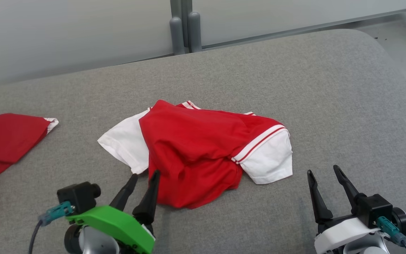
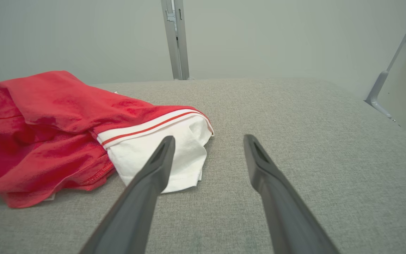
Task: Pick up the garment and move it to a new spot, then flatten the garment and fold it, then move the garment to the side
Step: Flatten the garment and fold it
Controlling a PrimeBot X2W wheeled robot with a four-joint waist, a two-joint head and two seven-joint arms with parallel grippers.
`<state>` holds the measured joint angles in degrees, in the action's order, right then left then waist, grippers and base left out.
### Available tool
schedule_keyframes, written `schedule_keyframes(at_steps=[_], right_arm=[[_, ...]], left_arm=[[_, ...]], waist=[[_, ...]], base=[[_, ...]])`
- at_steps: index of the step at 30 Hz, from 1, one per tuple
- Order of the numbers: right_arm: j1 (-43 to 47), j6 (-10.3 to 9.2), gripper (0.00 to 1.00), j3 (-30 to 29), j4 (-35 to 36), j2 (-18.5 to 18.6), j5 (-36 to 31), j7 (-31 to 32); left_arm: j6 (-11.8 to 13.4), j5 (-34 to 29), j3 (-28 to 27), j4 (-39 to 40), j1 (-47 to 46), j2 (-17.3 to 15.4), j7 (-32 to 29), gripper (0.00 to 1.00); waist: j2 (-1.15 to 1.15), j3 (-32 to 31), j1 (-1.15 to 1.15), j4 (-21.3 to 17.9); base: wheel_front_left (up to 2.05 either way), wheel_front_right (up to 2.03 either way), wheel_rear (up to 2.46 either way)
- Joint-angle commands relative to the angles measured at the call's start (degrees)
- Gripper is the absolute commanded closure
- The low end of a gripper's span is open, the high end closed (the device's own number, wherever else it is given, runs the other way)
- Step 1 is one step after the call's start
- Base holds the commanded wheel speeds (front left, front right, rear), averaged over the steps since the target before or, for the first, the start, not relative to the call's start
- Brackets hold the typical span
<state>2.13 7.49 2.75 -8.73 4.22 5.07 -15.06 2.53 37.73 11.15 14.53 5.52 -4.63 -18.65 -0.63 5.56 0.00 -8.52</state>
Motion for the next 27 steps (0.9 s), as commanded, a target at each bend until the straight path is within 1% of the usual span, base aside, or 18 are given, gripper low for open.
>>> schedule_keyframes(at_steps=[1, 4, 5, 8, 15, 17, 19, 20, 21, 24, 27], right_arm=[[-0.7, 0.01, 0.0, 0.0, 0.0, -0.2, 0.0, -0.2], [-1.7, 0.01, 0.0, 0.4, 0.0, -0.5, 0.1, -0.2], [-1.8, 0.01, 0.0, 0.5, -0.1, -0.6, 0.2, -0.2], [-2.2, 0.01, 0.0, 0.5, 0.0, -0.8, 0.4, -0.2], [-1.7, 0.01, 0.0, -0.1, -0.3, -1.1, 0.7, -0.2], [-1.6, 0.01, 0.0, -0.2, -0.4, -1.2, 0.7, -0.2], [-1.5, 0.01, 0.0, -0.3, -0.4, -1.3, 0.7, -0.2], [-1.5, 0.01, 0.0, -0.2, -0.4, -1.3, 0.7, -0.2], [-1.5, 0.01, 0.0, -0.2, -0.5, -1.3, 0.8, -0.2], [-1.9, 0.01, 0.0, -0.1, -0.8, -1.3, 0.7, -0.2], [-1.8, 0.01, 0.0, -0.4, -0.8, -1.3, 0.8, -0.2]], left_arm=[[-0.3, 0.7, 1.4, -1.8, -2.2, 0.5, -0.3, 0.0], [0.3, -0.1, 3.2, -7.0, -5.5, 0.9, -0.1, 0.0], [0.7, -1.1, 3.5, -9.1, -6.5, 0.8, 0.2, 0.0], [1.5, -1.3, 3.5, -14.0, -8.5, 0.9, 0.8, 0.0], [0.9, -0.7, 3.0, -21.6, -7.8, -0.2, 0.8, 0.0], [1.1, -1.0, 2.5, -23.3, -7.8, -0.8, 1.5, 0.0], [0.7, -0.9, 2.3, -25.0, -8.5, -0.9, 2.3, 0.0], [0.3, -0.5, 2.2, -25.8, -8.9, -0.9, 2.5, 0.84], [0.0, -0.6, 2.2, -26.4, -9.4, -1.2, 2.7, 1.0], [-1.0, -0.3, 1.9, -26.9, -10.6, -2.0, 2.8, 1.0], [-1.6, -1.1, 1.6, -24.6, -11.7, -4.1, 2.0, 1.0]], waist=[[0.63, 1.0, 0.0, -0.8], [0.63, 1.9, 0.0, -1.8], [0.63, 2.0, 0.0, -2.2], [0.63, 2.7, 0.0, -3.4], [0.63, 3.2, 0.0, -5.1], [0.63, 3.3, 0.0, -5.2], [0.63, 3.2, 0.0, -5.2], [0.63, 3.1, 0.0, -5.1], [0.63, 3.1, 0.0, -5.0], [0.63, 2.7, 0.0, -4.8], [0.63, 2.2, 0.0, -4.4]], base=[[0.0, 0.0, 0.0], [0.0, 0.0, 0.0], [0.0, 0.0, 0.0], [0.0, 0.0, 0.0], [0.0, 0.0, 0.0], [0.0, 0.0, 0.0], [0.0, 0.0, 0.0], [0.0, 0.0, 0.0], [0.0, 0.0, 0.0], [0.0, 0.0, 0.0], [0.0, 0.0, 0.0]])
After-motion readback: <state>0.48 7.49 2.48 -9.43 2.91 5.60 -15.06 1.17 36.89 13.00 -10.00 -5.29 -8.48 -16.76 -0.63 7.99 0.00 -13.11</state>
